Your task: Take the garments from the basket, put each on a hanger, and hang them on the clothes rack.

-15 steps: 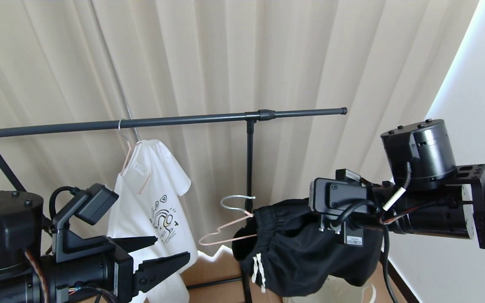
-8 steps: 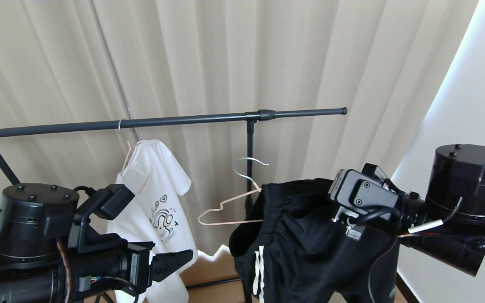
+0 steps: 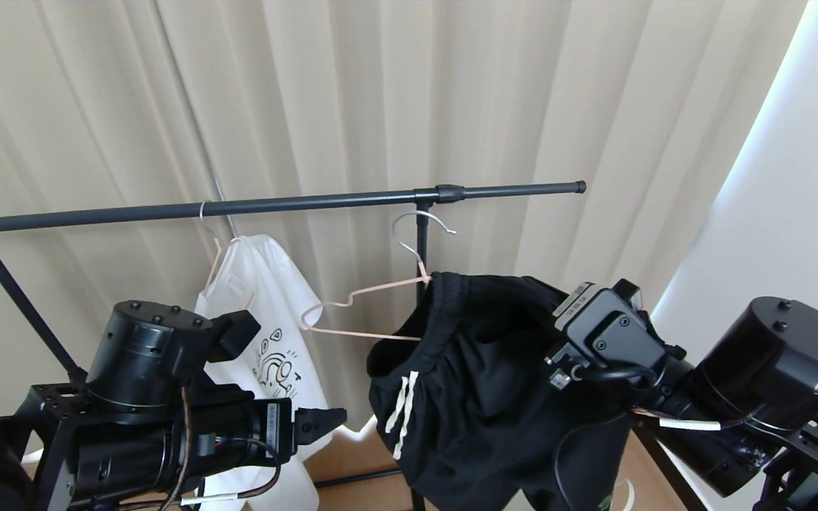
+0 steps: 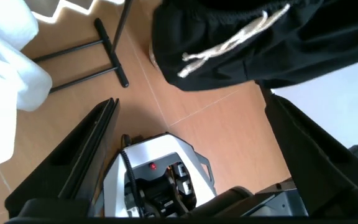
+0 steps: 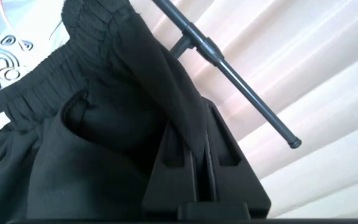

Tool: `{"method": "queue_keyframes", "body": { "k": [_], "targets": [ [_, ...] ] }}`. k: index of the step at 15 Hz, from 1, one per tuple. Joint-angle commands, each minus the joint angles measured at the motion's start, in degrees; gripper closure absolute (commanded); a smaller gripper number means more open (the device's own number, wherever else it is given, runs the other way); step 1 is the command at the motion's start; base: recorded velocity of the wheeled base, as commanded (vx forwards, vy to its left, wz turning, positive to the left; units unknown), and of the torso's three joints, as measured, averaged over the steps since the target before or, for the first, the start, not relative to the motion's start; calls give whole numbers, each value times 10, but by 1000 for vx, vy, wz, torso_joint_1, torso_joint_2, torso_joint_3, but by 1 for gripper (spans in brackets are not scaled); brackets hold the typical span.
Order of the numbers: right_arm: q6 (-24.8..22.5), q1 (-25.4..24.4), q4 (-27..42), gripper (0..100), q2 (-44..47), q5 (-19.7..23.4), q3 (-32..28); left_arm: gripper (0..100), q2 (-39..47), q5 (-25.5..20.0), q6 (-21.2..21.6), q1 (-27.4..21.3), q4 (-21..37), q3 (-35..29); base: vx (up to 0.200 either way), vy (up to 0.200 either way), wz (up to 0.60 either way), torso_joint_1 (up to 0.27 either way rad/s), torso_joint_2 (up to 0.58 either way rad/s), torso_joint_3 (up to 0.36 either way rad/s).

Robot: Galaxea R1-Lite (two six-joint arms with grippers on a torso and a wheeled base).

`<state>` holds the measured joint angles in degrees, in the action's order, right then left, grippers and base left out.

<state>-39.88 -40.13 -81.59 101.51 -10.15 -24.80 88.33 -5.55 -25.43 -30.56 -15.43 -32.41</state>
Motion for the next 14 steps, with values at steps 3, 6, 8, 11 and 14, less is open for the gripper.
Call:
{"method": "queue_keyframes", "body": {
  "k": [3, 6, 8, 11, 14],
  "targets": [
    [18, -18, -27, 100, 27, -1, -10, 0, 40, 39, -41, -1, -1, -26, 0, 0, 0, 0, 0, 0],
    [30, -38, -41, 100, 24, -16, -17, 0, 62, 57, -88, -12, -4, -43, 0, 0, 0, 0, 0, 0],
    [32, -46, -50, 100, 19, -18, -20, 0, 87, 91, -98, -13, -7, -54, 0, 0, 0, 0, 0, 0],
    [40, -58, -51, 100, 4, -21, -19, 0, 100, 119, -117, -13, -12, -65, 0, 0, 0, 0, 0, 0],
    [41, -64, -50, 100, -10, -21, -17, 0, 111, 124, -125, -9, -35, -64, 0, 0, 0, 0, 0, 0]
  ]
}}
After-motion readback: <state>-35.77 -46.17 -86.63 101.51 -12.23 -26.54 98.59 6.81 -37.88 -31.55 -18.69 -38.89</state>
